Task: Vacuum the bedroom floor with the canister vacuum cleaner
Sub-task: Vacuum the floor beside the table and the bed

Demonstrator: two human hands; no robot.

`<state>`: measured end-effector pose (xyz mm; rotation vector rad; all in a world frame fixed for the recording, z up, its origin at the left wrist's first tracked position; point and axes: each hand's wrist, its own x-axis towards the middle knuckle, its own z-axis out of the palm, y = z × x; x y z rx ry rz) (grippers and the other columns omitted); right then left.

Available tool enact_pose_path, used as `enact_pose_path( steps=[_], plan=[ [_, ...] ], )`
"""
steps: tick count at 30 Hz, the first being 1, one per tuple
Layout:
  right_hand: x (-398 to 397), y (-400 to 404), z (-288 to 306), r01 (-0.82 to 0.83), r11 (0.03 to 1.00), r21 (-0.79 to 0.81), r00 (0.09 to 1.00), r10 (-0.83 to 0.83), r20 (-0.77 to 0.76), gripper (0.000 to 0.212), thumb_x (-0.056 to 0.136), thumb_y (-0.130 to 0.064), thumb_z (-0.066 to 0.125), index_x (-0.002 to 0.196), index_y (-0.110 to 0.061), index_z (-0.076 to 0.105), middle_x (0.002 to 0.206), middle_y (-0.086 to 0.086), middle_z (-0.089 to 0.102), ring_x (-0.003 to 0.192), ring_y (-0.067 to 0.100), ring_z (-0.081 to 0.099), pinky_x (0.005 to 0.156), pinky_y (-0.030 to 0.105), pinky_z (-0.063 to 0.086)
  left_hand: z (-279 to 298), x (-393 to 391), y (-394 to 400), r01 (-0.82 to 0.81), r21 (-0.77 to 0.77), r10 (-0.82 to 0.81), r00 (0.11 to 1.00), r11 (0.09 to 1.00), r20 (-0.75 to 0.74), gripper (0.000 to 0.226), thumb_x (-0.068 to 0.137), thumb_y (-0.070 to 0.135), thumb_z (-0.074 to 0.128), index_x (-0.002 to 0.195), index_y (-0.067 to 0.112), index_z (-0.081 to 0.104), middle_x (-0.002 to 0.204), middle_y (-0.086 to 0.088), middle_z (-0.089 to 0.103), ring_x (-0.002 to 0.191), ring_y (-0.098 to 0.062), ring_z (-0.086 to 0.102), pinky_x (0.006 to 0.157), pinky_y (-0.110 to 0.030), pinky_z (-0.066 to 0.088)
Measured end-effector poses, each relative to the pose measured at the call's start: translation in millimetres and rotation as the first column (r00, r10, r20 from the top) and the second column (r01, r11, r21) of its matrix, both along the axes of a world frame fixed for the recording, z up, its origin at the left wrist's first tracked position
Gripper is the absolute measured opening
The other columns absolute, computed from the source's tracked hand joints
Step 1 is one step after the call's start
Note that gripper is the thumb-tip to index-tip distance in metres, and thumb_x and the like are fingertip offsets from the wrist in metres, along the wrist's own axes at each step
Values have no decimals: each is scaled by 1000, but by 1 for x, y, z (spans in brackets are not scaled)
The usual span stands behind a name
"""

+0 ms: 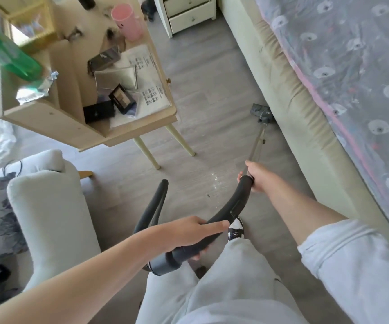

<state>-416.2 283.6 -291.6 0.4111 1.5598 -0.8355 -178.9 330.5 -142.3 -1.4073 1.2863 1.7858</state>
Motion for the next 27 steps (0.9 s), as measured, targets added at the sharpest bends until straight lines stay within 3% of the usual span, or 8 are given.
enact_pose_path(
  steps=[4,7,12,16,18,20,22,27],
  plan=[
    [22,-5,0,65,998,-19,998,-65,-1,27,101,-29,51,86,-10,39,79,9,44,58,17,48,54,31,49,6,19,-12,5,2,-4,1000,1000,-29,61,84,78,58,73,18,59,59,1,62,47,-17,61,55,-23,54],
    [70,3,0,112,993,-25,993,-111,27,22,101,-27,51,92,-9,41,78,9,45,56,17,47,45,27,52,7,68,-15,51,13,-51,999,999,-8,61,84,77,58,75,17,58,62,-1,62,48,-18,60,53,-22,52],
    [211,25,0,228,974,9,972,-229,58,23,100,-23,53,113,-6,47,94,14,49,61,23,53,48,31,55,17,212,-27,161,31,-161,987,986,-6,67,73,81,63,76,15,61,62,-1,64,52,-18,62,58,-26,53],
    [326,35,10,270,962,46,955,-274,112,23,100,-26,51,110,-7,46,80,13,48,53,23,51,49,34,55,43,321,-45,262,77,-263,965,962,-5,69,60,89,63,70,20,69,69,1,69,65,-16,67,71,-28,57],
    [357,31,19,296,954,50,945,-300,130,24,100,-27,52,114,-9,45,90,14,51,54,24,54,51,35,55,57,352,-59,280,109,-278,960,954,-31,70,64,90,63,66,21,65,67,-1,66,61,-18,64,67,-28,56],
    [361,27,25,297,954,42,946,-300,123,28,99,-28,54,120,-12,44,112,15,52,57,24,58,54,37,55,64,358,-69,315,120,-309,949,941,-70,69,71,89,59,64,20,58,64,-4,61,54,-20,59,63,-27,52],
    [355,25,30,314,949,30,945,-315,92,29,99,-28,54,122,-14,43,118,14,51,60,23,60,58,37,56,64,355,-74,305,122,-298,952,944,-75,68,73,86,58,64,19,55,64,-7,59,51,-21,55,62,-28,50],
    [309,30,28,352,936,0,935,-352,37,25,100,-24,53,117,-10,42,90,12,49,60,20,54,42,29,53,45,308,-56,289,115,-285,957,950,-52,66,80,82,58,73,17,58,61,-3,59,50,-20,54,58,-28,50]
  ],
)
